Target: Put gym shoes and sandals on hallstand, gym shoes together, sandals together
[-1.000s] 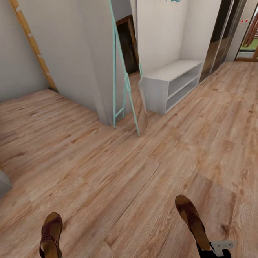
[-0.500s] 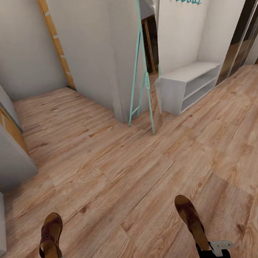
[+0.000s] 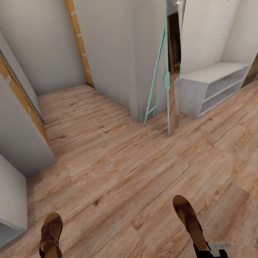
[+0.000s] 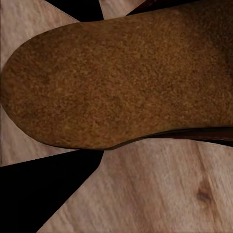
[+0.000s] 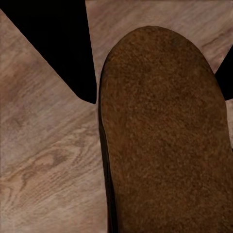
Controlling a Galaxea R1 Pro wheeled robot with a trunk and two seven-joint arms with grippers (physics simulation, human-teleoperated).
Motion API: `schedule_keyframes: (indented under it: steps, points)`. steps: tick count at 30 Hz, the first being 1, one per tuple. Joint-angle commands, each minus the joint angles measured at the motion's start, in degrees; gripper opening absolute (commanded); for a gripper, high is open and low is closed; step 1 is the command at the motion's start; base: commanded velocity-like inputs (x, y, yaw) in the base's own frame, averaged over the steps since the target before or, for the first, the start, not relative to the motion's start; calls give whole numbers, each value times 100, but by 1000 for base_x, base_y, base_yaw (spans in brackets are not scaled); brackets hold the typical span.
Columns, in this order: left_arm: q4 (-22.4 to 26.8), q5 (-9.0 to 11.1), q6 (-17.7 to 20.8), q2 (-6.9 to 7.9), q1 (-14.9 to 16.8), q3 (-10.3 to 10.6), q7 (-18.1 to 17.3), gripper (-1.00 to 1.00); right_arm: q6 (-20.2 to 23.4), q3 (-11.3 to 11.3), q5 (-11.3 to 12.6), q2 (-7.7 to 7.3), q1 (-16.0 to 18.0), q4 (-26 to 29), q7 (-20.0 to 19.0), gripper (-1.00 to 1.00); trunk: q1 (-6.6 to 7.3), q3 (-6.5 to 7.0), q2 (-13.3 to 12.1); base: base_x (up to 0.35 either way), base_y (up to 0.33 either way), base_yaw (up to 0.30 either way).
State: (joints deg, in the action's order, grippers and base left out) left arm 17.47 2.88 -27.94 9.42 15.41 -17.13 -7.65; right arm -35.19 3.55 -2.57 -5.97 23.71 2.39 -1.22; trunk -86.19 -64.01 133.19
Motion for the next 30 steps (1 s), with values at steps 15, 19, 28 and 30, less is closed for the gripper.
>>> schedule_keyframes:
  steps: [15, 19, 28, 30]
  points:
    - [-7, 19, -10, -10, 6, -36, -52, -100, -14, 40, -7, -1, 2, -2, -18, -100, 1, 25, 2, 0, 0, 278]
    - [-8, 18, -10, -11, 6, -36, -52, -100, -14, 40, -7, -1, 2, -2, -18, -100, 1, 44, 2, 0, 0, 261]
    - [-10, 15, -10, -11, 6, -36, -52, -100, -14, 40, -7, -1, 2, -2, -18, -100, 1, 91, 2, 0, 0, 245]
    - [-10, 13, -10, -11, 6, -36, -52, -100, -14, 40, -7, -1, 2, -2, -18, -100, 1, 102, 2, 0, 0, 237]
